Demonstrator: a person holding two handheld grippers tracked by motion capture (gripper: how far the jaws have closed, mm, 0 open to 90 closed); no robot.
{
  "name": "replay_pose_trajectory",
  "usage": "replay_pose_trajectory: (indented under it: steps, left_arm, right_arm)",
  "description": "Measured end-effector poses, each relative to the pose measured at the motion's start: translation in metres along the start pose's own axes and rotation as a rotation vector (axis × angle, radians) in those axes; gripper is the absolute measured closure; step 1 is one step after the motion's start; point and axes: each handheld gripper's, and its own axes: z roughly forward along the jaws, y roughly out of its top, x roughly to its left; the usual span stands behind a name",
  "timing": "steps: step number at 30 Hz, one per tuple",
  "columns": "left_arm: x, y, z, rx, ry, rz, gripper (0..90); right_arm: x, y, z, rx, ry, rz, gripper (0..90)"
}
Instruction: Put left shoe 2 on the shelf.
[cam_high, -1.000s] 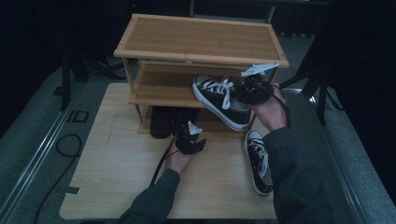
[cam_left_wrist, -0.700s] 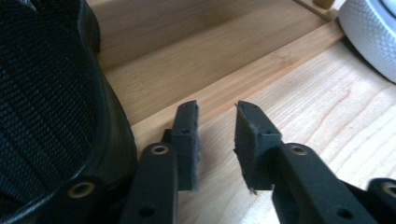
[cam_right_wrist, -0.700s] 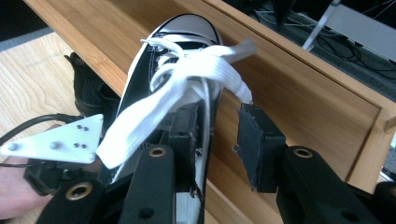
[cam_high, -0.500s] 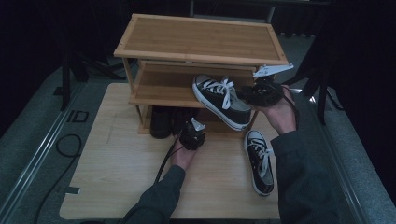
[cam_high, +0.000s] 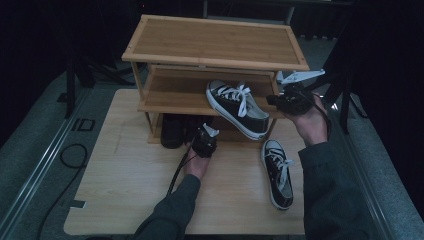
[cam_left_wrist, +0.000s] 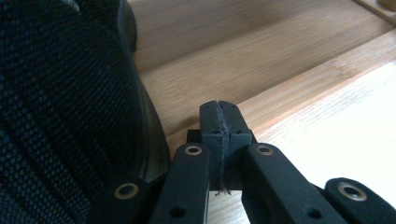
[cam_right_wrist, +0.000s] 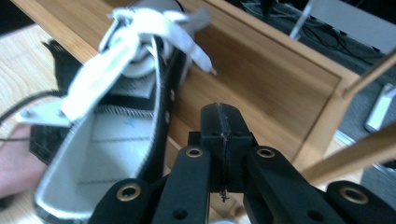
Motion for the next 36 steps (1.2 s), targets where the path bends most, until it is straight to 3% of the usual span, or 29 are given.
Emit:
replay_pose_trajectory:
  steps: [7, 12, 20, 26, 27, 30, 36]
  left_arm:
    - [0.001, -0.001, 0.006, 0.002, 0.016, -0.028, 89.8]
    - [-0.001, 0.001, 0.009, -0.004, 0.035, -0.009, 89.7]
    - [-0.005, 0.006, 0.016, -0.013, 0.045, -0.003, 89.2]
    - [-0.006, 0.008, 0.019, -0.017, 0.050, 0.000, 88.7]
    - [-0.008, 0.009, 0.022, -0.029, 0.060, -0.014, 88.5]
    - [-0.006, 0.012, 0.022, 0.018, 0.060, 0.024, 88.0]
    - [-0.007, 0.013, 0.027, 0.006, 0.054, 0.000, 87.5]
  right_arm:
    - [-0.002, -0.018, 0.001, 0.040, -0.025, -0.001, 89.9]
    - [-0.001, -0.035, -0.001, 0.067, -0.016, 0.003, 89.8]
    - [0.017, -0.067, -0.003, 0.103, 0.022, -0.023, 89.7]
    - [0.031, -0.082, -0.010, 0.088, 0.072, -0.032, 89.8]
    - [0.033, -0.084, -0.011, 0.087, 0.076, -0.040, 89.8]
    - [0.039, -0.085, -0.017, 0.076, 0.089, -0.055, 89.8]
    - [0.048, -0.081, -0.023, 0.046, 0.107, -0.082, 89.8]
